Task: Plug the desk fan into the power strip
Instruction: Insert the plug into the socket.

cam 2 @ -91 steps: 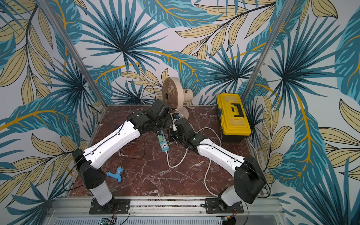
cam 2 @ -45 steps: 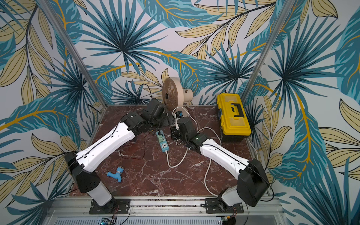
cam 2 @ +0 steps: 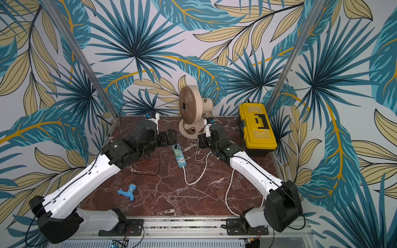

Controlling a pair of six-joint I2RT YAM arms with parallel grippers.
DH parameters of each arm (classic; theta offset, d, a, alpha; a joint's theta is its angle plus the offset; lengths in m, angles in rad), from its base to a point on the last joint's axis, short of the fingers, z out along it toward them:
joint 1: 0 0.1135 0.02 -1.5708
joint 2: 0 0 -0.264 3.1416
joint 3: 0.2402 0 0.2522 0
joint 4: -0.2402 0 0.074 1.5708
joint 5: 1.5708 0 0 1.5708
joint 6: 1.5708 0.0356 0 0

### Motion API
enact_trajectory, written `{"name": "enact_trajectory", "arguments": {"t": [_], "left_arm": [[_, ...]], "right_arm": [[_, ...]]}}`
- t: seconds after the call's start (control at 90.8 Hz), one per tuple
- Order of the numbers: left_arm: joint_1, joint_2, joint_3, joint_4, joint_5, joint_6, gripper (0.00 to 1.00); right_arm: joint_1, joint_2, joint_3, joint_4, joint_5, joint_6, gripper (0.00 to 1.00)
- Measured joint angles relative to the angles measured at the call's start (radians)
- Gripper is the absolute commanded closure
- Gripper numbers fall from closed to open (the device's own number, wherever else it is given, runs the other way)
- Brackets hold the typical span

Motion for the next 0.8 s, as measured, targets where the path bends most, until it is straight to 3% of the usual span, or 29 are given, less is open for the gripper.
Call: {"name": "enact_trajectory", "arguments": {"t": [0.33,0.518,0.804], "left_arm": [[0.042,-0.257,-0.419,0.224,-0.1,0.13,0.0],[0.067,-0.335,-0.643,0.386,-0.175,0.159,0.0],[0.101,-0.383,-0.823,0.579,-0.233,0.15,0.0]], "right_arm": [[-0.003,0.018,-0.031,0.138,-0.053,-0.038,0.97],[-0.003,0.066,-0.123,0.29,-0.084,-0.067,1.0],[0.025,0.152,-0.241,0.508,-0.105,-0.045,1.0]]}}
